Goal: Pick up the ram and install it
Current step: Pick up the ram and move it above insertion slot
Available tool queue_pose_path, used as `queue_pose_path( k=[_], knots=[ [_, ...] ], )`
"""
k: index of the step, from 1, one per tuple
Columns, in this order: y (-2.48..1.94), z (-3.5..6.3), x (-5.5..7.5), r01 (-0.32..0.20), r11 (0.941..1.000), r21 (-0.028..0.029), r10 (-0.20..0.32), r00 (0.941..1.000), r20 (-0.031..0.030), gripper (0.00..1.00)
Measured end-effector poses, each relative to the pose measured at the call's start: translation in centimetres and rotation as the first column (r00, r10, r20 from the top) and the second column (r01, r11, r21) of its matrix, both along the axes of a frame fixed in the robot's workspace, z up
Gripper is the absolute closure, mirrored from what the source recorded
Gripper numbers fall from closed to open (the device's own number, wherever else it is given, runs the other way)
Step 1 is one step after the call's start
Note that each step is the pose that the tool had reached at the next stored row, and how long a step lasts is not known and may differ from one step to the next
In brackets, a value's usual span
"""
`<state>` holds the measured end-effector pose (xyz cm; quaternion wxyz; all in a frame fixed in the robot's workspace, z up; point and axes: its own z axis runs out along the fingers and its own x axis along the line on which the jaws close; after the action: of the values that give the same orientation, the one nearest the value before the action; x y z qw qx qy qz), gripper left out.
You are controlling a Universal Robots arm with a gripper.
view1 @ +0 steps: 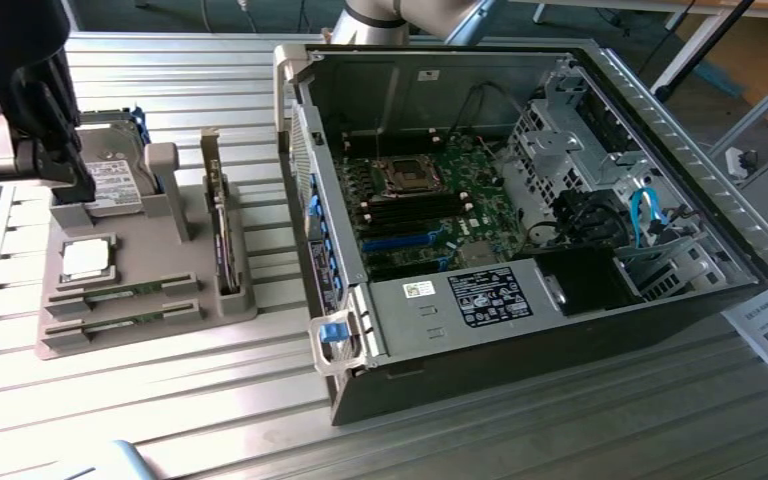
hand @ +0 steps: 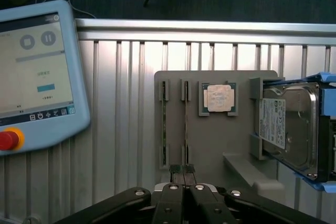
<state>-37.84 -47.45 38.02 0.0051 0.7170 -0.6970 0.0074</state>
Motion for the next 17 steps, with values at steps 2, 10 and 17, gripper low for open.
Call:
queue_pose_path(
  k=[2, 10, 17],
  knots=[
    [-0.15, -0.33, -0.1, 0.000, 1.0000, 0.0002, 0.000, 1.0000, 0.0003, 0.89],
    [-0.40, -1.27, -0.3, 0.000, 1.0000, 0.0001, 0.000, 1.0000, 0.0008, 0.89],
    [-0.40, -1.27, -0.3, 0.000, 1.0000, 0.0001, 0.000, 1.0000, 0.0008, 0.76]
  ],
)
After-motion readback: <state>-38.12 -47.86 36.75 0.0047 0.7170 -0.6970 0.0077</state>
